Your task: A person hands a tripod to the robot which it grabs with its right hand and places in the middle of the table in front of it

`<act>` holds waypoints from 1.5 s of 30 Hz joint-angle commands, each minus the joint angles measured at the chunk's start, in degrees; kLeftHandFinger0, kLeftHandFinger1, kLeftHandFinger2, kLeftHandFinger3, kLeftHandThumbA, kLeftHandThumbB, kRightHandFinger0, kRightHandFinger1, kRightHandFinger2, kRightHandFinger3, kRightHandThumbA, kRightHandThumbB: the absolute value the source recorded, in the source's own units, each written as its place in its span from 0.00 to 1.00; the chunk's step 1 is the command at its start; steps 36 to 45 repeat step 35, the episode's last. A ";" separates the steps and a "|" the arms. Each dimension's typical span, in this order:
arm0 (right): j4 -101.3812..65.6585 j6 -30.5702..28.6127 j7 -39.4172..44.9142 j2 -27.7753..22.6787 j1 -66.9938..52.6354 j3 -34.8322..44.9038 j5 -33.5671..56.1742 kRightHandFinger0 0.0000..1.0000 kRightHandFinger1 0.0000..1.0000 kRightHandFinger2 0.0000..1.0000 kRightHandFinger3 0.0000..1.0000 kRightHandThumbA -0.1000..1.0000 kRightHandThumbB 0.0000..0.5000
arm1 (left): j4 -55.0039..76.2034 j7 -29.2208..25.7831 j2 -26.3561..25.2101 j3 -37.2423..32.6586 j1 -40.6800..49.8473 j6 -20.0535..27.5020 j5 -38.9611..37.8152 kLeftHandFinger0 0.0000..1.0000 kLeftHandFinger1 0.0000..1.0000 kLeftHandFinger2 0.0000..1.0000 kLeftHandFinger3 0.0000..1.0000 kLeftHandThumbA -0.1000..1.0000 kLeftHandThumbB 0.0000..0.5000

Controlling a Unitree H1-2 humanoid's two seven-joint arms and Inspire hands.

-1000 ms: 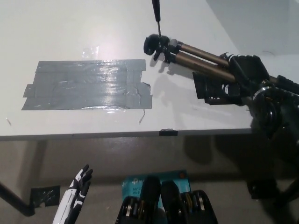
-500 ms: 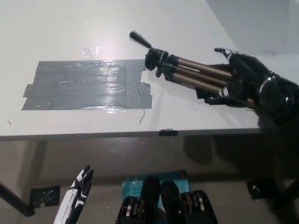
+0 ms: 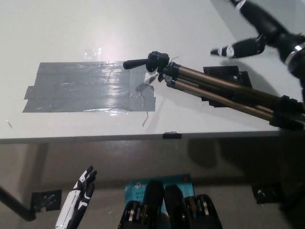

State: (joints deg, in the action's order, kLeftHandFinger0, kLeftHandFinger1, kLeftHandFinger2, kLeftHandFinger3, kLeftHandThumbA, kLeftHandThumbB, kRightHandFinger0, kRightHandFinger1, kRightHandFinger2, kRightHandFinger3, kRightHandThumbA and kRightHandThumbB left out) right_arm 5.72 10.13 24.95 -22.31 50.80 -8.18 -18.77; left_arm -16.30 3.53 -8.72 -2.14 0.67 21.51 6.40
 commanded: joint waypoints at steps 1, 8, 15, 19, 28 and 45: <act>-27.05 10.38 2.84 -3.08 -2.13 9.61 14.43 1.00 1.00 1.00 1.00 0.89 0.99 | 0.65 0.04 -1.06 -0.18 -1.65 0.56 0.86 1.00 1.00 1.00 1.00 0.96 0.60; -47.45 12.23 -2.66 1.51 -22.46 12.55 12.79 1.00 1.00 1.00 1.00 0.96 0.88 | 0.01 0.22 -0.92 -0.23 -2.43 0.56 0.47 1.00 1.00 1.00 1.00 0.95 0.57; -46.97 1.31 -7.78 8.96 -45.66 8.22 6.84 1.00 1.00 1.00 1.00 0.95 0.76 | -1.10 0.32 -0.83 -0.78 -2.01 0.92 0.94 1.00 1.00 1.00 1.00 0.95 0.59; -39.71 -6.13 -11.73 13.21 -53.01 6.99 4.61 1.00 1.00 1.00 1.00 0.92 0.66 | -2.01 0.07 -1.00 -0.75 -2.06 1.90 1.02 1.00 1.00 1.00 1.00 0.93 0.58; -21.44 -17.58 -19.12 17.74 -54.60 7.20 1.32 1.00 1.00 1.00 1.00 0.82 0.53 | -2.02 -0.12 -0.94 -1.11 -2.95 1.64 0.97 1.00 1.00 1.00 1.00 0.92 0.56; -19.72 -17.56 -20.04 17.57 -53.60 7.76 1.73 1.00 1.00 1.00 1.00 0.80 0.54 | -2.46 -0.28 -0.97 -1.13 -3.77 1.74 1.20 1.00 1.00 1.00 1.00 0.93 0.58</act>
